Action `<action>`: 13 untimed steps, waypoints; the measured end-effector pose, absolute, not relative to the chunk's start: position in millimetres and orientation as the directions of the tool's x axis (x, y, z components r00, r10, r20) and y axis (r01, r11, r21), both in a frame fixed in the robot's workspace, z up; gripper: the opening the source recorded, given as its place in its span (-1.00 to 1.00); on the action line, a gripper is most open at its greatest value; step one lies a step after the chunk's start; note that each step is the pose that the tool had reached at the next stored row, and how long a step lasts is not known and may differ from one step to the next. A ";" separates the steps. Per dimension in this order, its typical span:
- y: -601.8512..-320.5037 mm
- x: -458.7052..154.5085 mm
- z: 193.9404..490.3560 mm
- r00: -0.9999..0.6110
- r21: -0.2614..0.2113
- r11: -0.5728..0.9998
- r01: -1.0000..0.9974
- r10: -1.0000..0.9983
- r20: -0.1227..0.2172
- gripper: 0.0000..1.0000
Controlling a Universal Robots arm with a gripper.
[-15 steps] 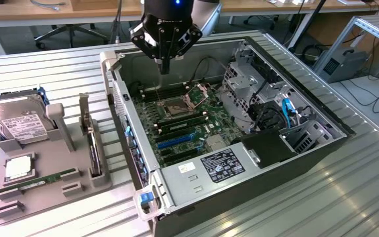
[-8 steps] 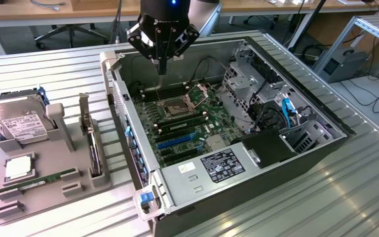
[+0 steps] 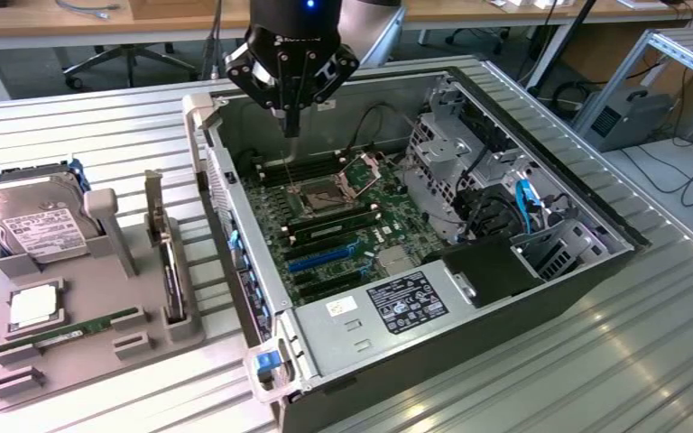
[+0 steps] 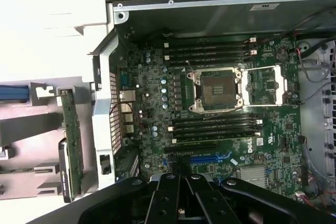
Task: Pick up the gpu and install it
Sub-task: 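Reach for the gpu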
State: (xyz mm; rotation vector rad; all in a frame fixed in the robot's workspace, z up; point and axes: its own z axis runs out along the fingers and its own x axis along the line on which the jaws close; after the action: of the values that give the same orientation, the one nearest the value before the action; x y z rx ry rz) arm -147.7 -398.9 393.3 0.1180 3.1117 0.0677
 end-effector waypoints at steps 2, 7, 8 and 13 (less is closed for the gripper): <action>-398.9 -148.6 393.3 -0.997 0.044 0.996 0.075 0.076 -0.025 -0.79; -398.9 -151.4 393.3 -0.997 0.044 0.996 0.075 0.076 -0.025 -0.79; -398.9 -152.0 393.3 -0.997 0.044 0.996 0.075 0.076 -0.025 -0.79; -398.9 -155.3 393.3 -0.997 0.044 0.996 0.075 0.076 -0.025 -0.79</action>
State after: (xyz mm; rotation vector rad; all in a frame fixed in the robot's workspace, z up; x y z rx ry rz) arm -155.3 -398.9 393.3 0.1180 3.1117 0.0677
